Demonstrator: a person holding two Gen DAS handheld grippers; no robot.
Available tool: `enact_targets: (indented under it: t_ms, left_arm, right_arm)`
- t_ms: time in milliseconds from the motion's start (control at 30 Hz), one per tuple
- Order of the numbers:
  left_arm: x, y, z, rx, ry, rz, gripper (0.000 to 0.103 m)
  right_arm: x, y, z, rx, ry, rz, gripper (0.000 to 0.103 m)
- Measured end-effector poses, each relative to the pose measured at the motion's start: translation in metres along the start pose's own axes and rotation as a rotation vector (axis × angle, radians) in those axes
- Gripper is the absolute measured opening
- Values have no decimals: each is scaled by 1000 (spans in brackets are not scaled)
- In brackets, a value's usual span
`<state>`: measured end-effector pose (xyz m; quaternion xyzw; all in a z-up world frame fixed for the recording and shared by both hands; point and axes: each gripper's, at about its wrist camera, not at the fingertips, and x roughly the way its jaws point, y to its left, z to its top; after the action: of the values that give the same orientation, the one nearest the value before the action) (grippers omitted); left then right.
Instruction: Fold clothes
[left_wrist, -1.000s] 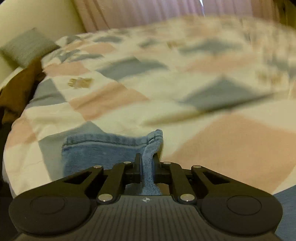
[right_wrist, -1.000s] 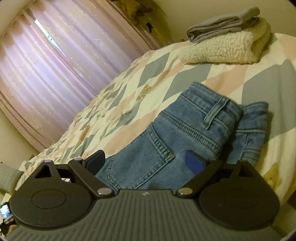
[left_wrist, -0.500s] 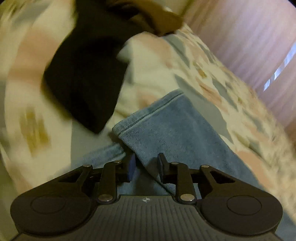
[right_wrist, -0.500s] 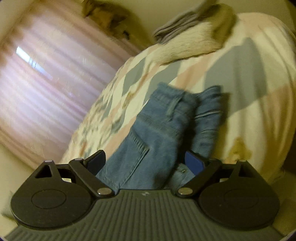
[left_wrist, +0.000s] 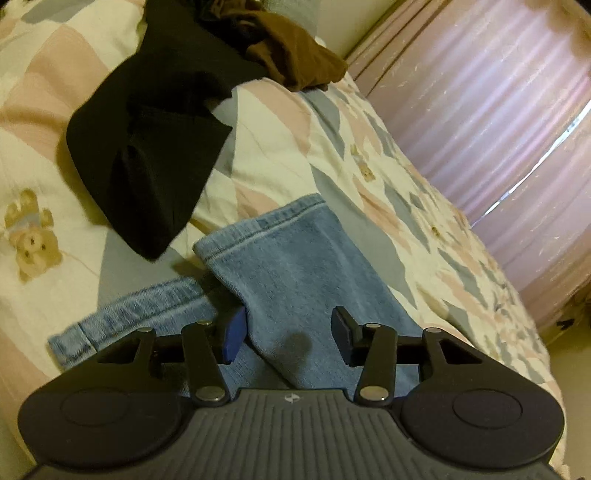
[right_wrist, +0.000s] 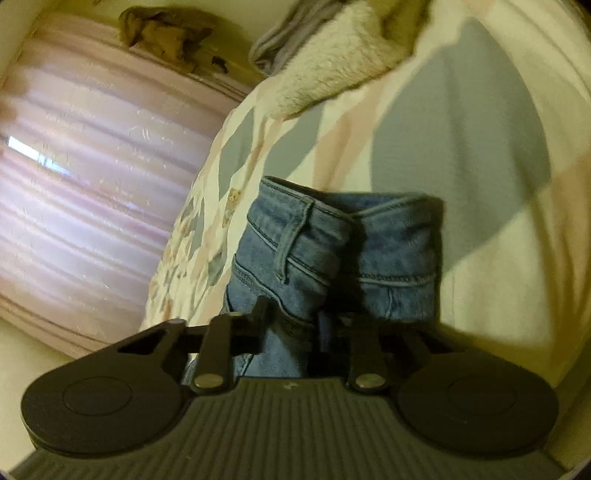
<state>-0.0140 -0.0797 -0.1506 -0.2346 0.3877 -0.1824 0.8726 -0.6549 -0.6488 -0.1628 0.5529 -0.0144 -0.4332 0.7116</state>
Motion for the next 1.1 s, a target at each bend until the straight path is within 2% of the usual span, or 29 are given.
enact_targets:
  t_ms: [67, 167, 200, 233, 267, 300, 367, 433, 467, 500, 633, 733, 833, 900, 967, 1067, 1100]
  left_arm:
    - [-3, -2, 2, 30, -7, -1, 0]
    - [-13, -3, 7, 41, -22, -20, 0]
    - [-13, -3, 8, 43, -20, -16, 1]
    - [-12, -1, 8, 29, -11, -11, 10]
    - [-9, 2, 8, 2, 3, -13, 36]
    - [-4, 5, 8, -26, 16, -22, 50]
    - [5, 7, 6, -45, 16, -14, 48]
    - [13, 4, 7, -21, 1, 1, 45]
    - [17, 1, 8, 1, -1, 18, 27]
    - [20, -1, 9, 19, 1, 37, 1]
    - [7, -11, 19, 43, -46, 6, 0]
    - [-20, -20, 32, 46, -113, -54, 0]
    - [-46, -25, 37, 70, -159, -93, 0]
    - [-61, -23, 33, 99, -178, -94, 0]
    - [-64, -13, 18, 139, -169, -51, 0]
    - [-44, 14, -15, 130, -71, 51, 0]
    - [-36, 27, -27, 98, -36, 74, 1]
  right_arm:
    - [-2, 10, 2, -42, -3, -8, 23]
    - [-6, 18, 4, -66, -5, -12, 25]
    - [-5, 16, 2, -57, 7, -18, 31]
    - [-3, 13, 1, -47, 18, -24, 33]
    - [-3, 9, -2, -34, 22, -34, 32]
    - [-3, 5, -4, -23, 27, -43, 30]
    - [0, 3, -5, -15, 26, -44, 30]
    - [1, 7, -2, -42, 19, -38, 23]
    - [2, 10, -1, -62, 15, -36, 16]
    - [1, 14, 0, -78, 9, -36, 13]
    - [-13, 42, 11, -187, -41, 8, 10]
    - [-23, 66, 22, -271, -60, 32, 10]
    - [-40, 73, 29, -284, -85, 60, 10]
    - [-51, 59, 23, -262, -94, 61, 10]
    - [-55, 40, 15, -235, -87, 39, 10]
    - [-40, -14, -3, -111, -27, -64, 9]
    - [-39, -30, -8, -47, -33, -47, 8]
